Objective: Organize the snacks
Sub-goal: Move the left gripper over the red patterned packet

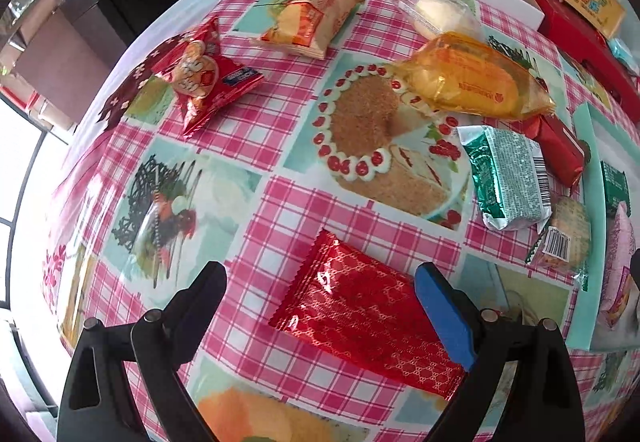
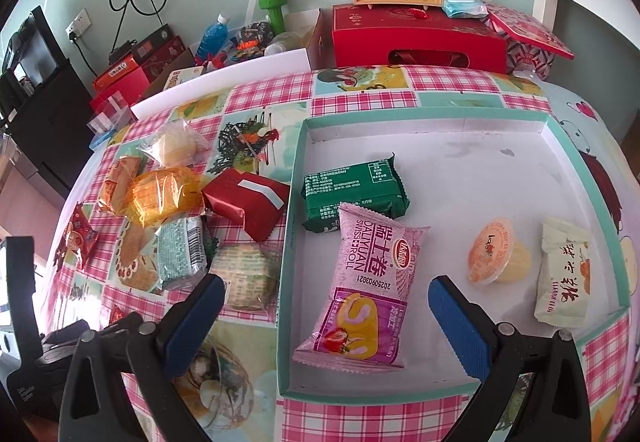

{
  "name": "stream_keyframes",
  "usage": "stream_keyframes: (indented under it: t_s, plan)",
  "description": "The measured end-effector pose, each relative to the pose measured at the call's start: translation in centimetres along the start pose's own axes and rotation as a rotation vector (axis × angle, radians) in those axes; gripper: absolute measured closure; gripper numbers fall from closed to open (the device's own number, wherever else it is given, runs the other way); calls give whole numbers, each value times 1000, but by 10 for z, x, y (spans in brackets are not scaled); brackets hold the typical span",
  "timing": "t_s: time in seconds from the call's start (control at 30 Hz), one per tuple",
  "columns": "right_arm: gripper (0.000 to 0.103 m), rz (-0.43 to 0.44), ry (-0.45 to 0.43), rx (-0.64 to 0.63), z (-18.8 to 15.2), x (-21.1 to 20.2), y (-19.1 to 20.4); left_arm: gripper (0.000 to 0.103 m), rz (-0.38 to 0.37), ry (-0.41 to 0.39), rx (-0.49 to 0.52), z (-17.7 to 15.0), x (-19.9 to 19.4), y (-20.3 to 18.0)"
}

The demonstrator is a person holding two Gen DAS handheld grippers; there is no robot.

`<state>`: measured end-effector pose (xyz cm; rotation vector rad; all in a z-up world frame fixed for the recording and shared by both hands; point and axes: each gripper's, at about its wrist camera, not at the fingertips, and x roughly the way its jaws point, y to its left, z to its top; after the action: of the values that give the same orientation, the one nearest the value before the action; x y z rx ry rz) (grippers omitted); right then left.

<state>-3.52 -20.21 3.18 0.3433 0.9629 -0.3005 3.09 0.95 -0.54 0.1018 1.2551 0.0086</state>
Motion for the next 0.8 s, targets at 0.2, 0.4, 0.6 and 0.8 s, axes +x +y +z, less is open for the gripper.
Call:
stream_keyframes:
  t_s: [0.2,0.4,0.6,0.8]
  plan:
    - [0,5,0,1,0,-1,0,8,-1,-21,-32,-21,-10,20]
    - [0,7,3,17,0,0,-4,8,-122,42,-53,-51,-13,13]
    - [0,12,8,22,-1,0,-5,8,-137,61,-80,-76,-17,9]
    - [0,15,12,30,-1,0,-6,8,-117,69,-216,-82,-15,41]
